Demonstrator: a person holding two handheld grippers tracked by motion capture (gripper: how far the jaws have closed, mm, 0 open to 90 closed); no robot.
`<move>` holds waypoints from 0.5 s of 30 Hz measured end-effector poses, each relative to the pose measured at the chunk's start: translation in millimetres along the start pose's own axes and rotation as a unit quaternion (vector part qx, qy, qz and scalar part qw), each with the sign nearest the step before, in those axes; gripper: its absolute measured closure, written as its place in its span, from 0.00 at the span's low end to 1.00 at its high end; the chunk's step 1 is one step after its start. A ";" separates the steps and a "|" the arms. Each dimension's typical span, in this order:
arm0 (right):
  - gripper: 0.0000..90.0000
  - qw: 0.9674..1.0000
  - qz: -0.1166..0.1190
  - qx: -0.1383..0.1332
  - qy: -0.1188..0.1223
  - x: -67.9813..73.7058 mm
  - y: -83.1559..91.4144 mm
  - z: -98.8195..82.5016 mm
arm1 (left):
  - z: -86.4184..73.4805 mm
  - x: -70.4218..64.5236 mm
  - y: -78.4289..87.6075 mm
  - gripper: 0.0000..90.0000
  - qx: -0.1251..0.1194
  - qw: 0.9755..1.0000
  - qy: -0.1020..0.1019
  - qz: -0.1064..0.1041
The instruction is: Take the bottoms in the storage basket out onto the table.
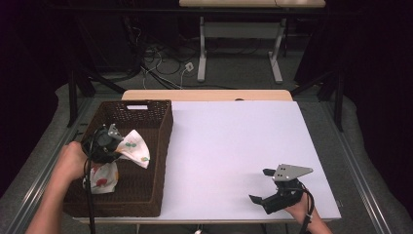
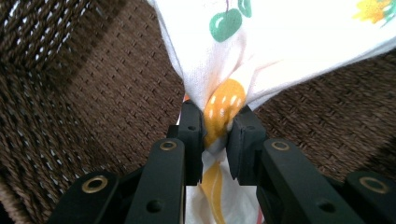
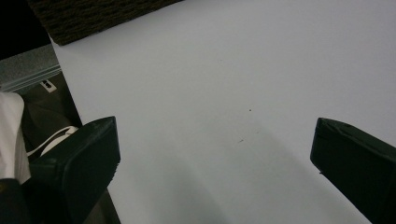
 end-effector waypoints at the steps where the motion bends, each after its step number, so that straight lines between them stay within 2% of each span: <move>1: 0.01 1.000 0.000 0.000 0.000 0.0 0.0 0.0 | 0.8 -0.3 1.5 0.85 -0.002 1.000 -0.001 -0.004; 3: 0.01 1.000 0.000 0.000 -0.002 0.9 0.0 -0.3 | 2.2 1.5 3.4 0.86 -0.001 1.000 -0.011 -0.003; 8: 0.01 1.000 0.003 0.001 -0.003 0.4 0.1 -0.7 | 6.4 -0.3 4.0 0.85 0.001 0.999 -0.019 -0.028; 15: 0.01 1.000 0.001 0.003 -0.003 0.5 0.1 -0.8 | 12.4 3.1 7.9 0.85 0.015 0.999 -0.037 -0.029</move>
Point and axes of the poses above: each handheld gripper's, and its own axes: y roughly backward along the jaws, z roughly out of its top, x roughly to its left, the point moved 10 cm from there along -y, roughly forward along the jaws, and after that the axes turned 2 degrees about z, right-handed, at the moved point
